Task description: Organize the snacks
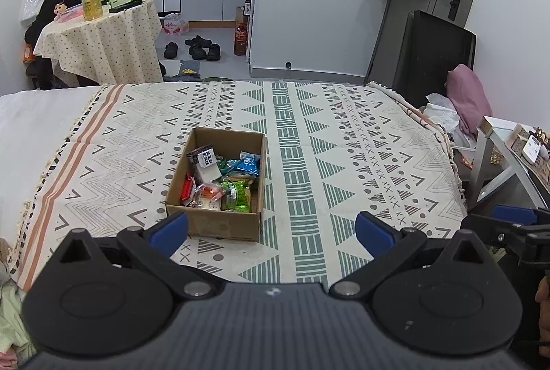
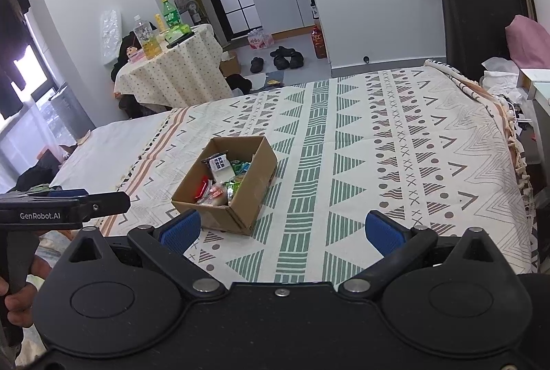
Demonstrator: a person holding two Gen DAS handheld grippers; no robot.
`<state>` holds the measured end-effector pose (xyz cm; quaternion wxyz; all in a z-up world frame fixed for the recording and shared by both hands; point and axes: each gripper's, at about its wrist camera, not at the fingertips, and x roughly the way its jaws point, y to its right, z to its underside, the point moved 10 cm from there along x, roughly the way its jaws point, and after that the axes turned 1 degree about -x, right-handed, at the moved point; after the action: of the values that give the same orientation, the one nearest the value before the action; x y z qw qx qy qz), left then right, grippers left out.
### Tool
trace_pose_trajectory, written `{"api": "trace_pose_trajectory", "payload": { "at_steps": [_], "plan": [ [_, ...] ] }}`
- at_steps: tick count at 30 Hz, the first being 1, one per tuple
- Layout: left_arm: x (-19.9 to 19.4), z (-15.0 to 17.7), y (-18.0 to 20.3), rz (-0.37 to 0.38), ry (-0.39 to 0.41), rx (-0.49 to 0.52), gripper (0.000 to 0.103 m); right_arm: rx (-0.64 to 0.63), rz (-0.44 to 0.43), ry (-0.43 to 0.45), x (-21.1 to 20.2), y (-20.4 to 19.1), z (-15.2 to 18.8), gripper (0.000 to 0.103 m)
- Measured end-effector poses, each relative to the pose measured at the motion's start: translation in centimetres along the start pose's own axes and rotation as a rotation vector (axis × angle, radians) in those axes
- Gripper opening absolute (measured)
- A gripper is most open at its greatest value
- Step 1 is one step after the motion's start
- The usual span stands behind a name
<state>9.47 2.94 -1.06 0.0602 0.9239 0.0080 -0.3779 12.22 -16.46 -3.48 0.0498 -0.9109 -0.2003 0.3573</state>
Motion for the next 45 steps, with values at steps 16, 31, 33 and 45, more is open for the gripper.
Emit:
{"api": "trace_pose_trajectory", "payload": {
  "at_steps": [16,31,33,45],
  "plan": [
    [-0.11,-0.05,-0.19,-0.002,-0.006,0.001,0.103,0.01,-0.01,-0.005,-0.04,-0.08,0.08,0.103],
    [-0.33,-0.05,0.58,0.012,0.0,0.031,0.103,0.025,-0.024,-0.018,0.23,-0.02,0.38,0.103],
    [-0.29,-0.03,0.63,0.01,-0.001,0.036,0.103,0.03,-0.023,-0.02,0.28,0.04,0.42,0.103],
    [0.27,0.34,0.73,0.006,-0.023,0.04,0.103,0.029,-0.021,-0.028,0.51,0.04,0.64,0.103]
  ]
}}
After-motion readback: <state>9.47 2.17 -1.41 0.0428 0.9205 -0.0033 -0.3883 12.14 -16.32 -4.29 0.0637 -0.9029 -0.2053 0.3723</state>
